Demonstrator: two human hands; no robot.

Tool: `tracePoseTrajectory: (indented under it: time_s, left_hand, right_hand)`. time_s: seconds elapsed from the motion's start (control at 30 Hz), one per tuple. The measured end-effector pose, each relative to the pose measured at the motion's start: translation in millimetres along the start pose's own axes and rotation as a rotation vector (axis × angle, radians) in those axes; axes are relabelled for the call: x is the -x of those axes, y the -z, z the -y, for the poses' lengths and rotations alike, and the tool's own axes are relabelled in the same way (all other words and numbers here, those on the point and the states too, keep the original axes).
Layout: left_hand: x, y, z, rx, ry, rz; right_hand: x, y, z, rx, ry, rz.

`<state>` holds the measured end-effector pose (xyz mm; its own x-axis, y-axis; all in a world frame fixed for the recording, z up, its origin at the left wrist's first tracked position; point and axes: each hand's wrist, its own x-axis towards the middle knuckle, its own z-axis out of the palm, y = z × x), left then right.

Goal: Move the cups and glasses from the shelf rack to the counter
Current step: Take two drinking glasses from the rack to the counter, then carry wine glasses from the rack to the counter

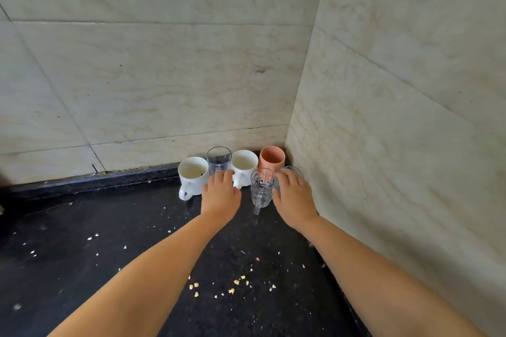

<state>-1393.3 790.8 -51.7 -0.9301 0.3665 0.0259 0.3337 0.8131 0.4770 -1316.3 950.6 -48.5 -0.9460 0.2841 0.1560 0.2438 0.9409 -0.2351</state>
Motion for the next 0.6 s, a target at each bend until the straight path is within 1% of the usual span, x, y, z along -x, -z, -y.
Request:
tracePoseTrajectory:
  time_s: [0.1, 0.2, 0.33, 0.43, 0.53, 0.6]
  left_hand:
    - [10, 20, 15, -0.138, -0.039, -0.033]
    - [26, 36, 30, -0.205, -0.005, -0.067]
    - [52, 55, 53, -0.246, 0.039, -0.134]
    - [84, 72, 71, -0.252, 0.163, -0.169]
    - [134, 83, 86, -0.265, 0.297, -0.209]
    - [161, 85, 93, -0.258, 0.349, -0.214]
  right_hand:
    - [3, 3, 16, 0.072, 0.106, 0.054]
    - [3, 9, 36, 0.12, 0.196, 0.076]
    - [-1, 11, 69, 0.112, 0.3, 0.121]
    - [7, 11, 98, 0.09, 0.437, 0.144]
    - [29, 5, 129, 0.065, 0.607, 0.174]
    - [40, -1, 144, 0.046, 0.656, 0.186]
